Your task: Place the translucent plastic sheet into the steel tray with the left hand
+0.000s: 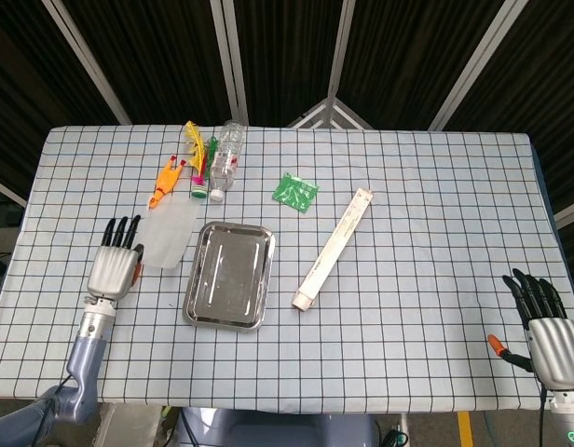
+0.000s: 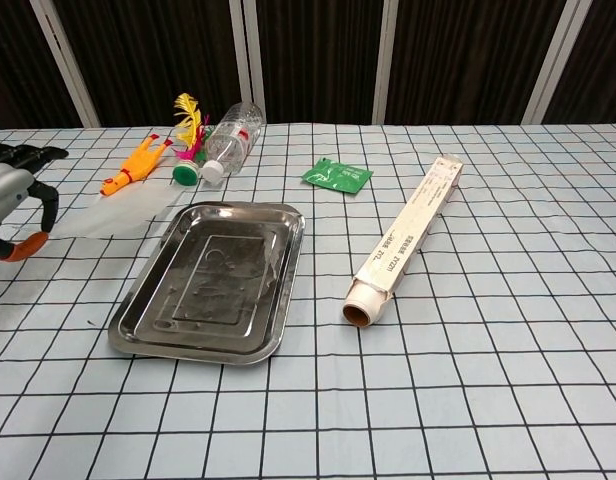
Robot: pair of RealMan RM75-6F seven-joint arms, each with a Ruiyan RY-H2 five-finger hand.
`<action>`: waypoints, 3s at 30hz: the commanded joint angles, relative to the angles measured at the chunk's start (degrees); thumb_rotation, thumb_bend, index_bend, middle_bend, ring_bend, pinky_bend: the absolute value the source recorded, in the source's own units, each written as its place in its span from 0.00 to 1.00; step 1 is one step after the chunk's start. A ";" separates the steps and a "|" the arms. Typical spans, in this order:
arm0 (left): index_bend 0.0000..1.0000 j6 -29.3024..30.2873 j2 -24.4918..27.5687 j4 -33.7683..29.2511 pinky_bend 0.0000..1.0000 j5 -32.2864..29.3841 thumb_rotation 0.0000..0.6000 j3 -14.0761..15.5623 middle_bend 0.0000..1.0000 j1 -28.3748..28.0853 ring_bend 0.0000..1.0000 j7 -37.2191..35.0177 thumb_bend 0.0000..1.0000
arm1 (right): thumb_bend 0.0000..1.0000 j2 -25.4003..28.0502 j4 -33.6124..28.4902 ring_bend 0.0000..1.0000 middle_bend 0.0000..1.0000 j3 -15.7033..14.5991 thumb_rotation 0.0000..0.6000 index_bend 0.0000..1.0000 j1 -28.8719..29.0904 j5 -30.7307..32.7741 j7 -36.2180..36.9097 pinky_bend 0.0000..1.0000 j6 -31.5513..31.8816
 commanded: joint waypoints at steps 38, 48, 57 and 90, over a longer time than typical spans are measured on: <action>0.60 1.46 4.68 -33.35 0.00 14.69 1.00 7.52 0.02 -6.70 0.00 14.01 0.49 | 0.29 0.23 0.16 0.00 0.00 0.09 1.00 0.00 -0.21 0.00 1.22 0.04 0.62; 0.62 1.30 8.38 -29.77 0.00 17.00 1.00 9.73 0.03 -5.96 0.00 12.16 0.51 | 0.29 0.37 -0.05 0.00 0.00 0.09 1.00 0.00 -0.31 0.35 1.45 0.04 0.43; 0.62 1.85 11.39 -25.99 0.00 15.54 1.00 10.61 0.04 -3.85 0.00 9.44 0.52 | 0.29 0.28 -0.29 0.00 0.00 -0.04 1.00 0.00 -0.28 0.10 1.03 0.04 0.34; 0.61 -0.91 9.65 -24.38 0.00 9.02 1.00 9.22 0.03 -0.67 0.00 11.86 0.53 | 0.29 0.12 -0.38 0.00 0.00 -0.02 1.00 0.00 -0.05 -0.20 0.48 0.04 0.16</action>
